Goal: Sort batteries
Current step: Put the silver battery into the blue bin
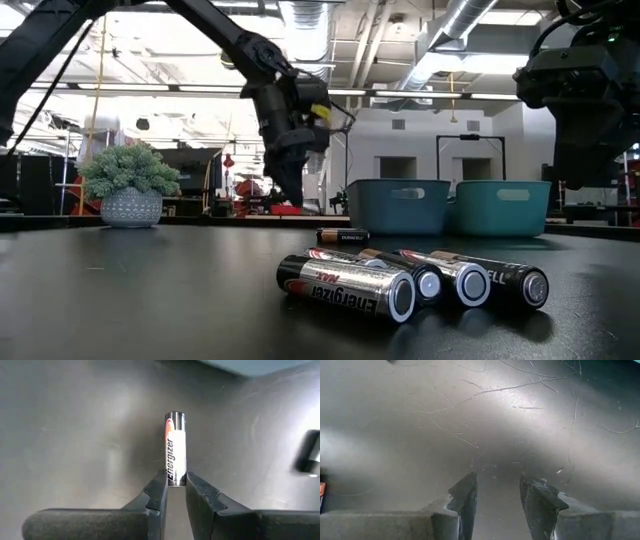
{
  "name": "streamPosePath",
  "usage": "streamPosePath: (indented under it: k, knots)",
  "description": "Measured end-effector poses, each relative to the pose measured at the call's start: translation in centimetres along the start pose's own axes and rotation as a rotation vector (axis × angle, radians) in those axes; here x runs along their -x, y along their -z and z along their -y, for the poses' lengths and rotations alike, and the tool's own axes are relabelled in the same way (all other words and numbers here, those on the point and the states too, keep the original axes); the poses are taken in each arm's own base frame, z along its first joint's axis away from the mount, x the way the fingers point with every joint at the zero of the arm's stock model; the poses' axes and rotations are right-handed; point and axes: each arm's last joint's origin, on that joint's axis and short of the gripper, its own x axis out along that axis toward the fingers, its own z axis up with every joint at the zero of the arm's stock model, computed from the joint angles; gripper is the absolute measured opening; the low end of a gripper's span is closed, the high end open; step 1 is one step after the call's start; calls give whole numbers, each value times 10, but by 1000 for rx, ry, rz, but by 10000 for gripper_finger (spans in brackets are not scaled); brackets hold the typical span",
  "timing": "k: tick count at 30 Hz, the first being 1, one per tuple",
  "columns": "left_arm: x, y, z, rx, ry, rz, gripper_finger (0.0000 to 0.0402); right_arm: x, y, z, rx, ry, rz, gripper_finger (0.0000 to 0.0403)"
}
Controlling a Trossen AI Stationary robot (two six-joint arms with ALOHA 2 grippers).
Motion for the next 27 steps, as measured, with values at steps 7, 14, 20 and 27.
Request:
streamPosePath:
  k: [7,14,20,27]
  knots:
    - [44,-4,5,-13,-20,122,47,0,0,0,2,0,0,163]
    - [67,-19,7,-15,-46,276,47,0,0,0,1,-1,0,163]
    - [69,-53,10,-39,-47,358,47,0,0,0,0,-4,1,163]
    - [45,-89,17,-75,-27,378,47,0,0,-1,-1,-7,2,163]
